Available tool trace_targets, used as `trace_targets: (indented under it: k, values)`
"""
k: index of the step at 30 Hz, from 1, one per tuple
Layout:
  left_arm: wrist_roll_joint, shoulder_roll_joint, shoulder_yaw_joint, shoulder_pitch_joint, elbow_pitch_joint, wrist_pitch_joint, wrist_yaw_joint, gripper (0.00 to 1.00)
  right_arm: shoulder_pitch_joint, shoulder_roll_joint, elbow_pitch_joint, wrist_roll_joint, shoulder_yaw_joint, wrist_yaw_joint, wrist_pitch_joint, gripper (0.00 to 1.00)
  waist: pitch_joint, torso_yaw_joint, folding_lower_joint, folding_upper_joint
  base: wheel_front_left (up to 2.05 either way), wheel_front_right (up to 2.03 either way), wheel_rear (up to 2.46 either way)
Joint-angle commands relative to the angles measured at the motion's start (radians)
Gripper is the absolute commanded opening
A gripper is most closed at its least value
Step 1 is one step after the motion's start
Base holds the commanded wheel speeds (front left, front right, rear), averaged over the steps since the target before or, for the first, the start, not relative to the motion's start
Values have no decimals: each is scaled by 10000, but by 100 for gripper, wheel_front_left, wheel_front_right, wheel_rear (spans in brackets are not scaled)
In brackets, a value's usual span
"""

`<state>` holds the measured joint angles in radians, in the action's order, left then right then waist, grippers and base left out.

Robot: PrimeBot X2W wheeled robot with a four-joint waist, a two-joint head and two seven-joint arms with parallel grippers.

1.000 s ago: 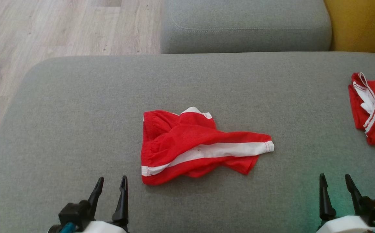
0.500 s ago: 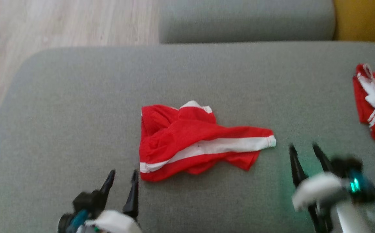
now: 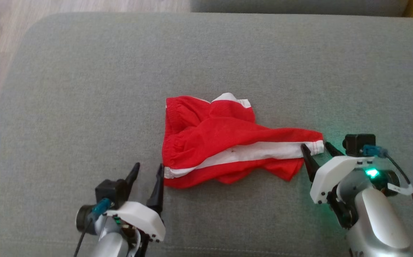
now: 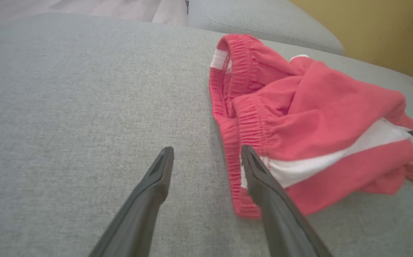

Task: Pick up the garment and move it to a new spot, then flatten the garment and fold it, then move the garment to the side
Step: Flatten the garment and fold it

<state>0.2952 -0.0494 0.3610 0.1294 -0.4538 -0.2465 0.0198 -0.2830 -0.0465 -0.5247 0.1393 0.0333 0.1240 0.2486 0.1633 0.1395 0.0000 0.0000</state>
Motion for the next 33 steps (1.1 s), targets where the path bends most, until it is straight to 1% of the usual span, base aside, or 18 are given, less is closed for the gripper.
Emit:
trace_targets:
  k: [1, 3, 5, 6, 8, 10, 12, 13, 15, 17, 20, 24, 26, 28, 30, 33]
  values:
    - [92, -8, -195, 406, 263, -19, -28, 100, -326, -38, 314, 23, 221, 67, 62, 100, 26, 34, 0, 0, 0, 0, 0]
    - [283, -8, -146, 418, 255, 65, -89, 100, -309, -38, 333, 7, 211, 67, 70, 100, 45, 42, 0, 0, 0, 0, 0]
    - [470, -8, -100, 426, 271, 132, -113, 100, -289, -38, 353, 19, 215, 67, 93, 78, 60, 30, 0, 0, 0, 0, 0]
    - [564, -8, -64, 431, 267, 196, -149, 100, -279, -38, 361, 26, 221, 67, 120, 71, 67, 17, 0, 0, 0, 0, 0]
    - [744, -8, -13, 443, 284, 295, -204, 100, -249, -38, 401, 34, 242, 67, 157, 65, 77, -17, 0, 0, 0, 0, 0]
    - [952, -8, 19, 435, 311, 423, -255, 100, -198, -38, 460, 58, 272, 67, 188, 66, 72, -62, 0, 0, 0, 0, 0]
    - [1038, -12, 49, 427, 339, 544, -274, 100, -134, -38, 527, 63, 298, 67, 217, 64, 65, -113, 0, 0, 0, 0, 0]
    - [1072, -16, 60, 421, 353, 600, -289, 100, -100, -38, 560, 66, 304, 67, 232, 67, 56, -134, 0, 0, 0, 0, 0]
    - [1197, -16, 33, 392, 392, 680, -313, 100, -26, -40, 626, 74, 323, 67, 254, 69, 31, -181, 0, 0, 0, 0, 0]
    - [1232, -48, 49, 375, 409, 821, -296, 100, 25, -47, 700, 86, 338, 67, 288, 73, 42, -228, 0, 0, 0, 0, 0]
    - [1351, -59, 38, 360, 434, 977, -340, 100, 44, -56, 782, 96, 367, 67, 325, 73, 77, -274, 0, 0, 0, 0, 0]
    - [1601, -104, 60, 313, 528, 1253, -545, 100, 57, -62, 895, 91, 381, 67, 382, 74, 118, -335, 0, 0, 0, 0, 0]
    - [1789, -104, 11, 269, 628, 1350, -618, 100, 58, -62, 947, 91, 373, 67, 397, 73, 148, -351, 0, 0, 0, 0, 0]
    - [1826, -182, 12, 259, 673, 1448, -640, 100, 68, -61, 984, 102, 374, 67, 409, 69, 175, -362, 0, 0, 0, 0, 0]
    - [1867, -238, 23, 273, 675, 1524, -678, 100, 78, -66, 1007, 115, 403, 67, 439, 62, 209, -375, 0, 0, 0, 0, 0]
    - [1949, -303, 90, 326, 620, 1690, -792, 100, 78, -68, 1032, 147, 464, 67, 482, 49, 244, -417, 0, 0, 0, 0, 0]
